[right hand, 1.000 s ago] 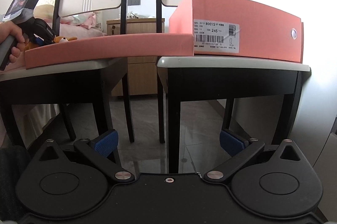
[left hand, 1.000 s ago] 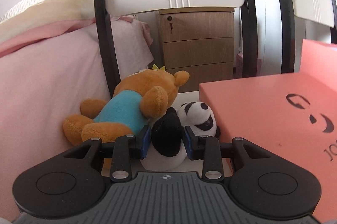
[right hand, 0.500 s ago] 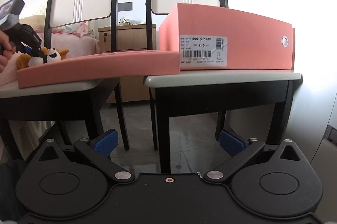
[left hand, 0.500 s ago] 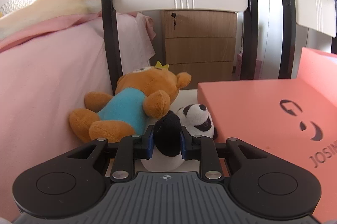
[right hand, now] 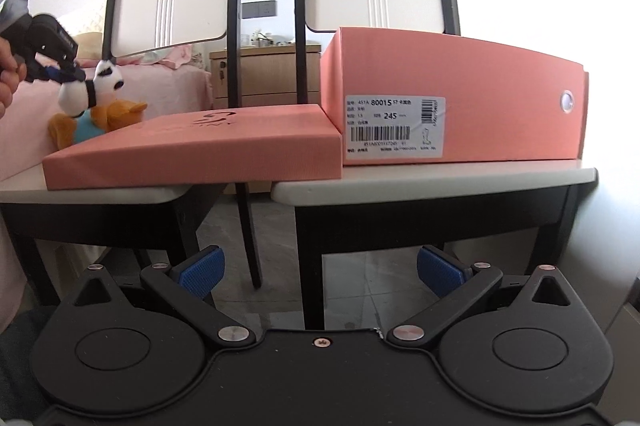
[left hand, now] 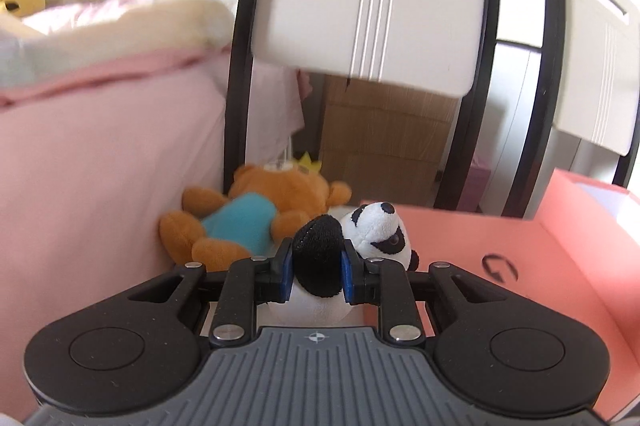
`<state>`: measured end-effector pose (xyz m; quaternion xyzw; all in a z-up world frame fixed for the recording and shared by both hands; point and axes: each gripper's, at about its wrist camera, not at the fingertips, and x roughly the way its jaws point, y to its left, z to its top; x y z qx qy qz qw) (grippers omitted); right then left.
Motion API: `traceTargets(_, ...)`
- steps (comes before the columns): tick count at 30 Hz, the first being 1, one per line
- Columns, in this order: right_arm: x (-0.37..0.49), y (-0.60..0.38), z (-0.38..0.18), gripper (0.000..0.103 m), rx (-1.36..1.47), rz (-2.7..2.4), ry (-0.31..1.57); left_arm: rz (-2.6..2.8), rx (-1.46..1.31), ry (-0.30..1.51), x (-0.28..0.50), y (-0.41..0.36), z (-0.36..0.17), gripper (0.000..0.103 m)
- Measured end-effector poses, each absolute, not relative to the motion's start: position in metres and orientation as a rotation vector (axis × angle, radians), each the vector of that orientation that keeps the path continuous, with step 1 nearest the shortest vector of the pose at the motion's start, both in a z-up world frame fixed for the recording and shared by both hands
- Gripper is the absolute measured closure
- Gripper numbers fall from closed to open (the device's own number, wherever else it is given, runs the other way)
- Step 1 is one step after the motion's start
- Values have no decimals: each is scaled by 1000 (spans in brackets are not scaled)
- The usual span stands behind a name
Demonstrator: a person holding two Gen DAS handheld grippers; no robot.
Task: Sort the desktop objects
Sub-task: 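Lift the panda plush with the left tool and carry it over the shoe box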
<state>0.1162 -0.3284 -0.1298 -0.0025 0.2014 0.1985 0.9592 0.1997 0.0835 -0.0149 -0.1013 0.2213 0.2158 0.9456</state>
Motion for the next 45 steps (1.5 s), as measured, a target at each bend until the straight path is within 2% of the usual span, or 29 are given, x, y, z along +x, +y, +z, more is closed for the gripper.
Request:
traceTargets(7,131,-337,-126,1,52,463,410,440,-228,390,209,62,16,77)
traceTargets(21,136,-383,-129,1,152,423,452,308,-214,311,293,-19,56,77)
traceTargets(36,158,-419,-135,1,124,322,438,70,-182,312,404,-168,31,77)
traceTargets(45,176,-438,-137,1,102,265,437,19,-155,427,455,-201,4,77)
